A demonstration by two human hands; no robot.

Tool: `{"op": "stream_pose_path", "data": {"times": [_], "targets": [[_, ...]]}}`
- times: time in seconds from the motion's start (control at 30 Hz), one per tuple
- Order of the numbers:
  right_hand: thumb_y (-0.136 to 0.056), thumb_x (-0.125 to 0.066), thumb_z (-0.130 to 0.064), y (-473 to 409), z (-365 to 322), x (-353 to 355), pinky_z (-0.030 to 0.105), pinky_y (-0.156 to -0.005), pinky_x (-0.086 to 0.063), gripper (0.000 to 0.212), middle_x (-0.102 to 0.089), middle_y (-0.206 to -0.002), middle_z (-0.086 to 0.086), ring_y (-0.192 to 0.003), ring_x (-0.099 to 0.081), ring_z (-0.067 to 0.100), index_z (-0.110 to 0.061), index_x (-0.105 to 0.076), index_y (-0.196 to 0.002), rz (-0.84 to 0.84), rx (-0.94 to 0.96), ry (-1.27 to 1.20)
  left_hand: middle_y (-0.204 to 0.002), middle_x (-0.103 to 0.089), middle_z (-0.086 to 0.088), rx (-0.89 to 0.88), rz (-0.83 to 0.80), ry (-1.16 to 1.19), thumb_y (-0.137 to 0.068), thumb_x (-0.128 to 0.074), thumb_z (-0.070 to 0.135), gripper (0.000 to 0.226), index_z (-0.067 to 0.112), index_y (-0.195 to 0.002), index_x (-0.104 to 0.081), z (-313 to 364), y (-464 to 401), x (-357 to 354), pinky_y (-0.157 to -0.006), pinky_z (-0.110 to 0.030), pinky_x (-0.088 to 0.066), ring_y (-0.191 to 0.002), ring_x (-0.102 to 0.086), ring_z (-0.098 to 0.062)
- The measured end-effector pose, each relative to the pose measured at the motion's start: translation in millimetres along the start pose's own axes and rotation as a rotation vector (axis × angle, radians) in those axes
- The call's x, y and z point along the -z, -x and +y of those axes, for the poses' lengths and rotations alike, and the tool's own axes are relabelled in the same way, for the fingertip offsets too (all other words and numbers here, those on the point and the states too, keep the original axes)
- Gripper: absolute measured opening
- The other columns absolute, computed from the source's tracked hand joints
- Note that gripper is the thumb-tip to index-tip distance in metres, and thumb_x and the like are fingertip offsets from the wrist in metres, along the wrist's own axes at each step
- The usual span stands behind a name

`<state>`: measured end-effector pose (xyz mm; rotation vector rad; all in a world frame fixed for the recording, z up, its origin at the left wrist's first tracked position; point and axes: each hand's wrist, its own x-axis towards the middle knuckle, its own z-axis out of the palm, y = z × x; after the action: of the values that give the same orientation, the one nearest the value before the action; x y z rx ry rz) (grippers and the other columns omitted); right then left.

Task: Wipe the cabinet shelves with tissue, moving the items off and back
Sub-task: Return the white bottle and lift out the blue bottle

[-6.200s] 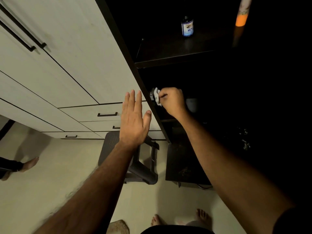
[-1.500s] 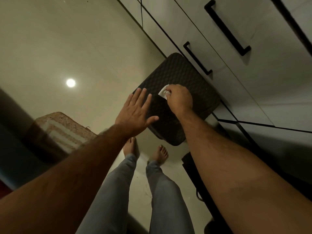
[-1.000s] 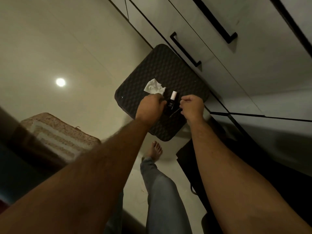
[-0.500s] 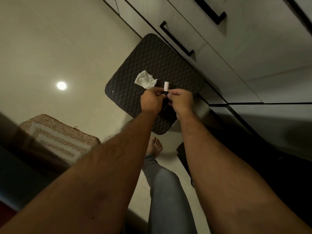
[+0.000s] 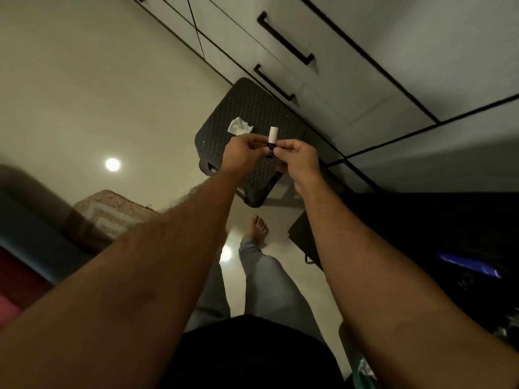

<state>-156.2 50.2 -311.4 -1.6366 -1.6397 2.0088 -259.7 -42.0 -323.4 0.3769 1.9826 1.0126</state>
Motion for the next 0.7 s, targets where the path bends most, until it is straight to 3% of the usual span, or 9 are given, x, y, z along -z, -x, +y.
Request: {"op": "stream_pose_path", "data": {"times": [0.3, 0.43, 0.53, 0.7], "targets": [[-0.09, -0.063, -0.005, 128.6, 3.5, 43.6, 0.026, -0.064, -0.055, 0.016, -0.071, -0.101, 0.007, -0.087, -0.067, 0.014, -0.011, -0.066, -0.105, 0.12, 0.161, -0.125, -0.103, -0.072, 0.001, -0.263, -0.115, -0.044, -0.087, -0.069, 0.012, 0.024, 0.018, -0.11, -0.07, 43.2, 115.4, -9.4, -0.083, -0.021, -0.052, -0.089, -0.066, -0.004], [-0.091, -0.063, -0.006, 196.5, 18.0, 65.7, 0.033, -0.073, -0.056, 0.014, -0.071, -0.094, 0.001, -0.087, -0.067, 0.014, -0.019, -0.066, -0.092, 0.247, 0.213, -0.216, -0.098, -0.074, 0.004, -0.351, -0.2, -0.056, -0.084, -0.073, 0.014, 0.024, 0.021, -0.106, -0.072, 50.8, 165.5, -28.6, -0.088, -0.031, -0.056, -0.09, -0.069, -0.007], [-0.089, -0.063, -0.002, 243.5, 28.4, 87.8, 0.026, -0.067, -0.053, 0.015, -0.07, -0.085, 0.001, -0.078, -0.066, 0.011, -0.017, -0.066, -0.088, 0.327, 0.257, -0.26, -0.093, -0.076, 0.002, -0.402, -0.241, -0.044, -0.079, -0.076, 0.016, 0.024, 0.024, -0.102, -0.074, 55.1, 200.5, -50.4, -0.088, -0.042, -0.057, -0.087, -0.071, -0.011], [-0.091, -0.061, -0.002, 316.3, 50.8, 131.0, 0.027, -0.062, -0.048, 0.014, -0.068, -0.084, 0.003, -0.073, -0.062, 0.01, -0.005, -0.067, -0.103, 0.463, 0.304, -0.321, -0.095, -0.075, -0.003, -0.505, -0.331, -0.072, -0.081, -0.075, 0.014, 0.025, 0.014, -0.106, -0.074, 70.8, 261.0, -96.7, -0.082, -0.041, -0.058, -0.085, -0.071, -0.015]]}}
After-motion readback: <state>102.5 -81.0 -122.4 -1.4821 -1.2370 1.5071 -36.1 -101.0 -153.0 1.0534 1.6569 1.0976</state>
